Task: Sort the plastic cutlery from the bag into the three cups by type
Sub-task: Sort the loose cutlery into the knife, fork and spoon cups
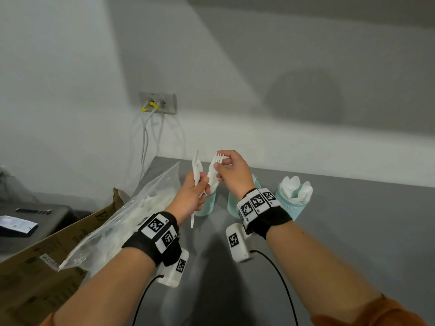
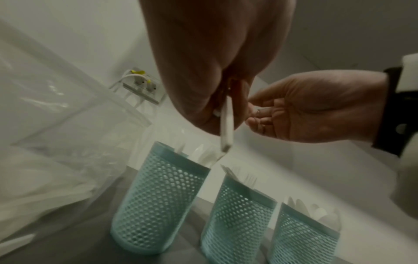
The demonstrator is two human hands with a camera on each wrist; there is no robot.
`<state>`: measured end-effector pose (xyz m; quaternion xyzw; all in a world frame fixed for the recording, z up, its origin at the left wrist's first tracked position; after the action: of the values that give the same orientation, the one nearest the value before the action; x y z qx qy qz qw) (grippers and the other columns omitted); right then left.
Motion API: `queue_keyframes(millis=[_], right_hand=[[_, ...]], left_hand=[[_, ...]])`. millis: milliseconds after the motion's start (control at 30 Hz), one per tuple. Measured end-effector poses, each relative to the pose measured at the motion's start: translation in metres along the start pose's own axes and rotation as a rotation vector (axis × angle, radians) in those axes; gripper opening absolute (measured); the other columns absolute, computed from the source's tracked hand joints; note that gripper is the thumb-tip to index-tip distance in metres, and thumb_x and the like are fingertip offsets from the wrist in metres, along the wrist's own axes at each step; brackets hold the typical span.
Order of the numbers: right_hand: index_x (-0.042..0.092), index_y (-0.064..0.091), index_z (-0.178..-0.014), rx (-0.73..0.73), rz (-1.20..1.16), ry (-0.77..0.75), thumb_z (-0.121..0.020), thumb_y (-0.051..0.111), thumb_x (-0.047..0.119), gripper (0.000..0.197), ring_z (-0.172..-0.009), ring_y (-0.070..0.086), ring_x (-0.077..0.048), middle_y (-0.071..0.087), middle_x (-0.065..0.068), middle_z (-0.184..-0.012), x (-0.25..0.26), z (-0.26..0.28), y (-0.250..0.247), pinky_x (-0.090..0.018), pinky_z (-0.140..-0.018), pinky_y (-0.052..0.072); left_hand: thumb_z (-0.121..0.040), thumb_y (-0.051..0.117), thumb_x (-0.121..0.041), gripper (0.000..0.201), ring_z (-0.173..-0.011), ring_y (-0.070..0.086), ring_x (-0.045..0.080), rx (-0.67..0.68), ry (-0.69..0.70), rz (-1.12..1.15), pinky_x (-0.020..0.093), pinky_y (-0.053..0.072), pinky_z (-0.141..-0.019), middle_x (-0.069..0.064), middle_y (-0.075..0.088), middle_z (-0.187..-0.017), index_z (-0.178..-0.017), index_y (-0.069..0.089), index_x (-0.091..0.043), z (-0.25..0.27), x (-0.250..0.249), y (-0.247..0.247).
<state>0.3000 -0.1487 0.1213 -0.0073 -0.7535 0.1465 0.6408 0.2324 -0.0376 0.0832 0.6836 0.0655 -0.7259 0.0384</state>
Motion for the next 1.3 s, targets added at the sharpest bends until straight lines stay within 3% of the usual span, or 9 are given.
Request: queue_keyframes(millis=[133,333,567,800,967,1067,1133,1233,1300], right_hand=[[0.026,0.058,-0.087,-0.089,-0.017,-0.038,-0.092,0.056,0.010,0.017,-0.055,0.059,-0.016,0.058,-0.002,-0.074,0.014,-0.002,-0.038,-0.031,-0.061,0.054],[0.019,0.061,-0.090,-0.291,0.093,-0.135,-0.091,0.055,0.014,0.008,-0.067,0.059,-0.019,0.059,0.006,-0.079,0.033,-0.010,-0.101,-0.024,-0.063,0.053],[0.021,0.070,-0.098,-0.161,0.325,-0.073,-0.094,0.053,0.015,0.019,-0.077,0.060,-0.015,0.067,0.002,-0.095,-0.023,-0.004,-0.099,-0.041,-0.084,0.055],[0.012,0.070,-0.102,-0.128,0.303,-0.012,-0.094,0.052,0.011,0.020,-0.086,0.066,-0.021,0.069,-0.008,-0.104,-0.041,0.010,-0.095,-0.038,-0.088,0.053],[0.021,0.071,-0.094,-0.049,0.240,0.024,-0.095,0.046,0.018,0.025,-0.081,0.055,-0.009,0.066,0.001,-0.099,-0.030,0.022,-0.095,-0.024,-0.081,0.042],[0.029,0.058,-0.063,0.083,0.170,0.036,-0.095,0.050,0.034,0.033,-0.068,0.049,-0.007,0.055,0.005,-0.072,-0.033,0.031,-0.086,-0.025,-0.069,0.037],[0.030,0.051,-0.058,0.096,0.273,-0.018,-0.093,0.052,0.038,0.036,-0.070,0.047,-0.016,0.050,-0.003,-0.070,-0.042,0.030,-0.085,-0.029,-0.068,0.036],[0.020,0.066,-0.077,-0.004,0.395,-0.012,-0.092,0.047,0.039,0.031,-0.090,0.047,-0.023,0.054,-0.013,-0.090,-0.051,0.026,-0.104,-0.033,-0.083,0.037],[0.014,0.067,-0.089,-0.074,0.431,0.033,-0.096,0.045,0.034,0.030,-0.100,0.044,-0.023,0.051,-0.012,-0.098,-0.053,0.026,-0.125,-0.033,-0.092,0.034]], left_hand=[[-0.100,0.041,-0.035,0.015,-0.043,0.031,0.006,0.045,0.033,-0.069,0.017,0.025,-0.040,-0.006,0.050,-0.071,-0.090,0.046,-0.025,0.000,-0.007,0.017],[-0.098,0.041,-0.041,0.016,-0.057,0.039,0.006,-0.006,0.068,-0.218,0.024,0.031,-0.054,-0.007,0.050,-0.077,-0.089,0.047,-0.030,-0.008,-0.007,0.029],[-0.097,0.042,-0.019,0.021,-0.071,0.042,0.007,0.038,0.027,-0.205,0.030,0.033,-0.078,-0.009,0.044,-0.079,-0.117,0.047,-0.017,-0.011,-0.005,0.059],[-0.097,0.034,-0.009,0.027,-0.107,0.046,0.019,0.095,0.067,-0.306,0.028,0.036,-0.088,0.009,0.048,-0.119,-0.122,0.044,-0.014,-0.015,-0.007,0.085],[-0.094,0.035,0.006,0.025,-0.086,0.052,0.008,0.105,0.152,-0.319,0.000,0.038,-0.066,-0.004,0.053,-0.090,-0.106,0.049,-0.010,-0.010,-0.016,0.097],[-0.095,0.038,0.002,0.023,-0.095,0.057,0.019,0.108,0.172,-0.398,0.020,0.043,-0.080,0.007,0.055,-0.098,-0.112,0.052,-0.003,-0.015,-0.017,0.115],[-0.098,0.036,-0.003,0.020,-0.091,0.058,0.018,0.138,0.198,-0.416,0.016,0.045,-0.073,0.007,0.055,-0.096,-0.111,0.051,-0.005,-0.018,-0.012,0.132],[-0.097,0.035,-0.002,0.025,-0.080,0.050,0.006,0.223,0.211,-0.405,0.011,0.043,-0.063,0.002,0.051,-0.093,-0.119,0.045,-0.004,-0.018,-0.011,0.159],[-0.095,0.039,-0.001,0.018,-0.075,0.053,0.008,0.282,0.239,-0.423,0.015,0.042,-0.065,0.002,0.055,-0.087,-0.109,0.052,-0.003,-0.021,-0.009,0.175]])
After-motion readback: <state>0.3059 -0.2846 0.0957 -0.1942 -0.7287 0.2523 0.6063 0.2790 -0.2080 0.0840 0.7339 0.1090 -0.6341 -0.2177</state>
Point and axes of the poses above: each hand's wrist, its own z-axis away from the middle knuckle, its own y-axis out of the palm, x = y × z, the point moved 5 cm from there along -z, towards the middle knuckle
